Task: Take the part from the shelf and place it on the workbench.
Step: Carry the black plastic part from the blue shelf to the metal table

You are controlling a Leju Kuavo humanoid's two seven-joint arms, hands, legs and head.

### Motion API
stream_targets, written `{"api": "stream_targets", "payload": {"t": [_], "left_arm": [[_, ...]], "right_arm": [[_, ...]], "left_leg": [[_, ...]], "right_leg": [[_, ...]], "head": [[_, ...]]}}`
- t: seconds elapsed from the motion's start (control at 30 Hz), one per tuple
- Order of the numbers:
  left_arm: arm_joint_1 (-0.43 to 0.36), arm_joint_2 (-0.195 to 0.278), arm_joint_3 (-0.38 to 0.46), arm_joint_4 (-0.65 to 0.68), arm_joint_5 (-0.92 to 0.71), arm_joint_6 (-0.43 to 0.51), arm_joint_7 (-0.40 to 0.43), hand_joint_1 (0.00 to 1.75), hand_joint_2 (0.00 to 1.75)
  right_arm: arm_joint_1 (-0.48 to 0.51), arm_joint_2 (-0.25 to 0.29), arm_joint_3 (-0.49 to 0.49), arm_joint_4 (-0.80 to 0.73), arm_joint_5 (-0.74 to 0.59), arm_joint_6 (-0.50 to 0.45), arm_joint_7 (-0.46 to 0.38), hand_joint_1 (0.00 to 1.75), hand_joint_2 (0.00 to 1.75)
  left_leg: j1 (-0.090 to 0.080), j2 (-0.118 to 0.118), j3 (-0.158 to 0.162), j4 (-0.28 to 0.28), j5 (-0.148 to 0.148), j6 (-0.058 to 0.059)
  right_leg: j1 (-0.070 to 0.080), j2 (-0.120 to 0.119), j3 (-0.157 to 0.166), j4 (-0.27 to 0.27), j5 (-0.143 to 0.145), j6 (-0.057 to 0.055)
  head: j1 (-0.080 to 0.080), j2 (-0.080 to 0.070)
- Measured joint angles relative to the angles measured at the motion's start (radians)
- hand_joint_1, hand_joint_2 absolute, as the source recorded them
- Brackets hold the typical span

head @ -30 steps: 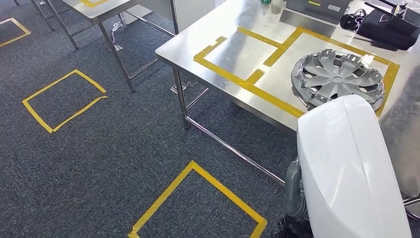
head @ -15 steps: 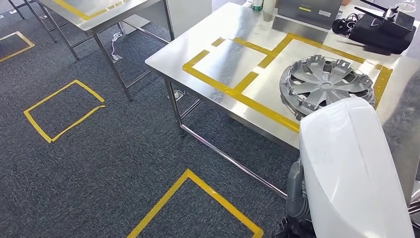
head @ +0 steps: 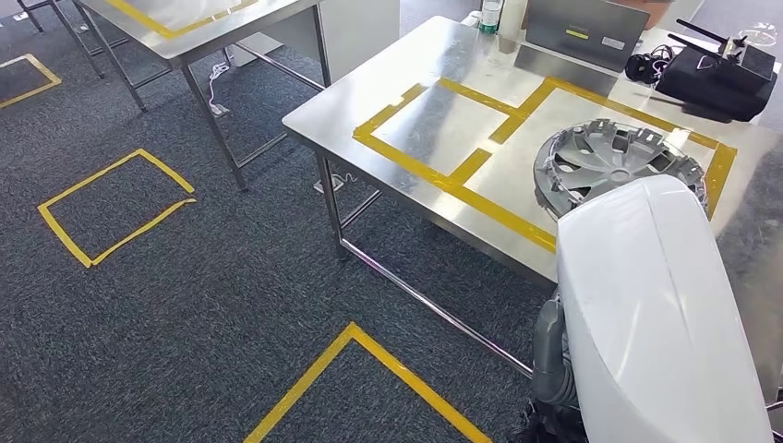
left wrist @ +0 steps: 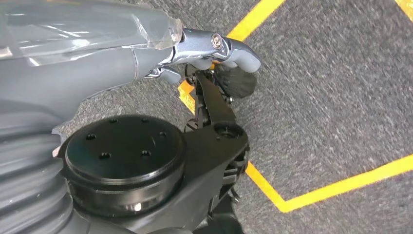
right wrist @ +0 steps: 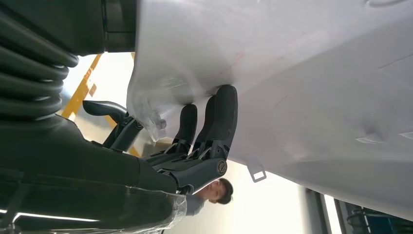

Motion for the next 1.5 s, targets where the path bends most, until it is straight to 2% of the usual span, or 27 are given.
{"api": "stream_targets", "payload": {"t": [0.03, 0.07, 0.1, 0.13, 0.17, 0.2, 0.27, 0.3, 0.37, 0.4, 0.43, 0.5, 0.53, 0.57, 0.6, 0.63, 0.67, 0.7, 0.77, 0.83, 0.9, 1.03, 1.17, 1.27, 1.33, 1.4, 1.5], "left_arm": [[0.001, 0.000, 0.000, 0.000, 0.000, 0.000, 0.001, 0.00, 1.75], [0.001, 0.000, 0.000, 0.000, 0.000, 0.000, 0.001, 0.00, 1.75], [0.002, 0.000, 0.001, 0.000, 0.000, 0.000, 0.002, 0.00, 1.75], [0.002, 0.000, 0.001, 0.000, 0.000, 0.001, 0.002, 0.00, 1.75], [0.002, 0.001, 0.002, 0.000, 0.000, 0.001, 0.002, 0.00, 1.75], [0.002, 0.002, 0.002, 0.000, 0.001, 0.003, 0.002, 0.00, 1.75], [0.000, 0.003, 0.003, -0.001, 0.002, 0.009, 0.004, 0.00, 1.75], [-0.001, 0.002, 0.004, 0.000, 0.003, 0.013, 0.005, 0.00, 1.75], [-0.004, -0.005, 0.005, 0.001, 0.003, 0.025, 0.009, 0.00, 1.75], [-0.005, -0.008, 0.005, 0.002, 0.002, 0.033, 0.011, 0.00, 1.75], [-0.005, -0.010, 0.005, 0.002, 0.001, 0.042, 0.012, 0.00, 1.75], [-0.005, -0.010, 0.004, 0.003, -0.002, 0.056, 0.012, 0.00, 1.75], [-0.004, -0.010, 0.004, 0.003, -0.003, 0.061, 0.011, 0.00, 1.75], [-0.004, -0.008, 0.004, 0.003, -0.004, 0.063, 0.010, 0.00, 1.75], [-0.004, -0.007, 0.004, 0.002, -0.005, 0.065, 0.008, 0.00, 1.75], [-0.004, -0.006, 0.004, 0.002, -0.005, 0.066, 0.008, 0.00, 1.75], [-0.004, -0.005, 0.004, 0.002, -0.005, 0.067, 0.007, 0.00, 1.75], [-0.004, -0.004, 0.004, 0.002, -0.005, 0.069, 0.007, 0.00, 1.75], [-0.005, -0.003, 0.004, 0.003, -0.006, 0.074, 0.007, 0.00, 1.75], [-0.003, -0.004, 0.004, 0.003, -0.007, 0.081, 0.006, 0.00, 1.75], [-0.003, -0.004, 0.004, 0.003, -0.008, 0.087, 0.005, 0.00, 1.75], [-0.003, -0.004, 0.004, 0.003, -0.006, 0.094, 0.002, 0.00, 1.75], [-0.003, -0.003, 0.011, 0.003, 0.019, 0.068, -0.008, 0.00, 1.75], [-0.002, 0.000, 0.022, 0.003, 0.042, 0.035, -0.019, 0.00, 1.75], [0.000, 0.001, 0.030, 0.003, 0.058, 0.021, -0.025, 0.00, 1.75], [0.003, 0.001, 0.042, 0.002, 0.076, 0.017, -0.030, 0.00, 1.75], [0.008, 0.001, 0.062, 0.002, 0.094, 0.021, -0.033, 0.00, 1.75]], "right_arm": [[0.001, -0.001, 0.000, 0.000, 0.000, 0.000, 0.000, 1.75, 0.00], [0.001, -0.002, 0.000, 0.000, 0.000, 0.000, 0.000, 1.75, 0.00], [0.001, -0.003, 0.000, 0.000, 0.000, 0.001, 0.000, 1.75, 0.00], [0.001, -0.003, 0.000, 0.000, 0.000, 0.002, 0.000, 1.75, 0.00], [0.001, -0.004, -0.001, 0.001, 0.000, 0.004, 0.000, 1.75, 0.00], [0.000, -0.004, -0.001, 0.001, 0.000, 0.007, 0.000, 1.75, 0.00], [-0.001, -0.003, -0.001, 0.003, 0.001, 0.015, 0.001, 1.75, 0.00], [-0.003, -0.001, -0.001, 0.003, 0.002, 0.019, 0.001, 1.75, 0.00], [-0.005, 0.005, -0.001, 0.003, 0.004, 0.027, 0.001, 1.75, 0.00], [-0.006, 0.007, 0.000, 0.003, 0.004, 0.031, 0.000, 1.75, 0.00], [-0.007, 0.009, 0.000, 0.003, 0.004, 0.034, 0.000, 1.75, 0.00], [-0.008, 0.010, -0.001, 0.003, 0.004, 0.038, 0.000, 1.75, 0.00], [-0.008, 0.010, -0.001, 0.004, 0.003, 0.038, 0.000, 1.75, 0.00], [-0.008, 0.011, -0.001, 0.004, 0.003, 0.038, 0.000, 1.75, 0.00], [-0.008, 0.011, -0.001, 0.005, 0.003, 0.039, 0.000, 1.75, 0.00], [-0.008, 0.012, -0.001, 0.006, 0.003, 0.039, 0.000, 1.75, 0.00], [-0.008, 0.012, -0.001, 0.007, 0.003, 0.039, 0.000, 1.75, 0.00], [-0.009, 0.012, -0.001, 0.009, 0.003, 0.039, 0.000, 1.75, 0.00], [-0.011, 0.012, -0.001, 0.011, 0.003, 0.040, 0.000, 1.75, 0.00], [-0.014, 0.012, -0.001, 0.012, 0.003, 0.040, 0.000, 1.75, 0.00], [-0.017, 0.012, 0.000, 0.015, 0.003, 0.040, 0.000, 1.75, 0.00], [-0.020, 0.012, 0.006, 0.021, 0.004, 0.040, 0.000, 1.75, 0.00], [-0.019, 0.012, 0.019, 0.029, 0.005, 0.052, 0.000, 1.75, 0.00], [-0.018, 0.016, 0.027, 0.037, 0.005, 0.067, 0.000, 1.75, 0.00], [-0.015, 0.018, 0.031, 0.042, 0.004, 0.076, 0.001, 1.75, 0.00], [-0.015, 0.018, 0.037, 0.046, 0.003, 0.084, 0.000, 1.75, 0.00], [-0.013, 0.015, 0.043, 0.054, 0.001, 0.093, 0.000, 1.75, 0.00]], "left_leg": [[0.001, 0.001, 0.008, 0.000, -0.007, -0.003], [0.002, 0.001, 0.018, 0.000, -0.015, -0.008], [0.004, 0.000, 0.031, 0.001, -0.024, -0.014], [0.008, -0.001, 0.046, 0.001, -0.036, -0.021], [0.011, -0.002, 0.062, 0.001, -0.049, -0.029], [0.013, -0.002, 0.076, 0.002, -0.062, -0.038], [0.017, -0.001, 0.090, 0.001, -0.077, -0.055], [0.020, 0.000, 0.089, 0.007, -0.073, -0.064], [0.028, 0.001, 0.053, 0.070, -0.043, -0.073], [0.029, 0.002, 0.015, 0.132, -0.030, -0.073], [0.027, 0.003, -0.033, 0.202, -0.033, -0.071], [0.016, 0.003, -0.127, 0.313, -0.090, -0.064], [0.010, 0.003, -0.164, 0.339, -0.123, -0.061], [0.004, 0.003, -0.189, 0.341, -0.137, -0.055], [-0.002, 0.003, -0.201, 0.317, -0.122, -0.048], [-0.008, 0.003, -0.198, 0.268, -0.078, -0.040], [-0.014, 0.004, -0.186, 0.202, -0.017, -0.030], [-0.021, 0.005, -0.173, 0.146, 0.023, -0.023], [-0.029, 0.005, -0.157, 0.090, 0.056, -0.015], [-0.029, 0.004, -0.152, 0.088, 0.060, -0.019], [-0.027, 0.002, -0.150, 0.087, 0.070, -0.022], [-0.028, 0.001, -0.148, 0.087, 0.063, -0.015], [-0.029, 0.001, -0.144, 0.088, 0.056, -0.010], [-0.034, 0.000, -0.140, 0.077, 0.042, 0.010], [-0.031, -0.005, -0.116, 0.053, 0.036, 0.023], [-0.027, -0.007, -0.079, 0.036, 0.030, 0.033], [-0.025, -0.005, -0.053, 0.032, 0.013, 0.031]], "right_leg": [[-0.002, 0.000, -0.035, 0.046, -0.012, 0.006], [-0.005, -0.001, -0.055, 0.059, -0.008, 0.011], [-0.010, -0.001, -0.053, 0.032, 0.009, 0.016], [-0.016, -0.002, -0.035, -0.027, 0.038, 0.021], [-0.022, -0.007, -0.012, -0.092, 0.079, 0.026], [-0.023, -0.013, 0.005, -0.144, 0.105, 0.024], [-0.013, -0.020, 0.016, -0.181, 0.135, 0.000], [-0.004, -0.020, 0.016, -0.180, 0.126, -0.017], [0.002, -0.016, 0.031, -0.186, 0.117, -0.040], [0.004, -0.016, 0.043, -0.193, 0.111, -0.049], [0.006, -0.016, 0.057, -0.201, 0.104, -0.059], [0.013, -0.015, 0.081, -0.209, 0.089, -0.073], [0.017, -0.013, 0.092, -0.211, 0.081, -0.077], [0.020, -0.011, 0.103, -0.211, 0.073, -0.079], [0.022, -0.008, 0.114, -0.211, 0.064, -0.080], [0.024, -0.007, 0.126, -0.211, 0.055, -0.080], [0.025, -0.006, 0.136, -0.212, 0.047, -0.078], [0.027, -0.005, 0.145, -0.212, 0.040, -0.075], [0.030, -0.003, 0.151, -0.212, 0.028, -0.065], [0.032, -0.002, 0.152, -0.210, 0.019, -0.068], [0.033, -0.003, 0.157, -0.213, 0.015, -0.080], [0.034, -0.004, 0.166, -0.227, 0.014, -0.076], [0.033, -0.004, 0.172, -0.236, 0.012, -0.063], [0.028, -0.005, 0.188, -0.243, 0.022, -0.039], [0.027, -0.007, 0.200, -0.227, 0.033, -0.027], [0.024, -0.006, 0.177, -0.170, 0.009, -0.023], [0.017, -0.005, 0.061, 0.000, -0.060, -0.018]], "head": [[0.000, 0.000], [0.001, 0.000], [0.002, 0.000], [0.001, 0.000], [0.003, 0.000], [0.003, 0.000], [0.001, 0.000], [0.000, 0.000], [-0.004, 0.000], [-0.006, 0.000], [-0.009, 0.000], [-0.011, 0.000], [-0.012, 0.000], [-0.012, 0.000], [-0.013, 0.000], [-0.013, 0.000], [-0.013, 0.000], [-0.014, 0.000], [-0.015, 0.000], [-0.016, 0.000], [-0.016, 0.000], [-0.016, 0.000], [-0.016, 0.000], [-0.017, 0.000], [-0.016, 0.000], [-0.010, 0.000], [-0.005, 0.000]]}}
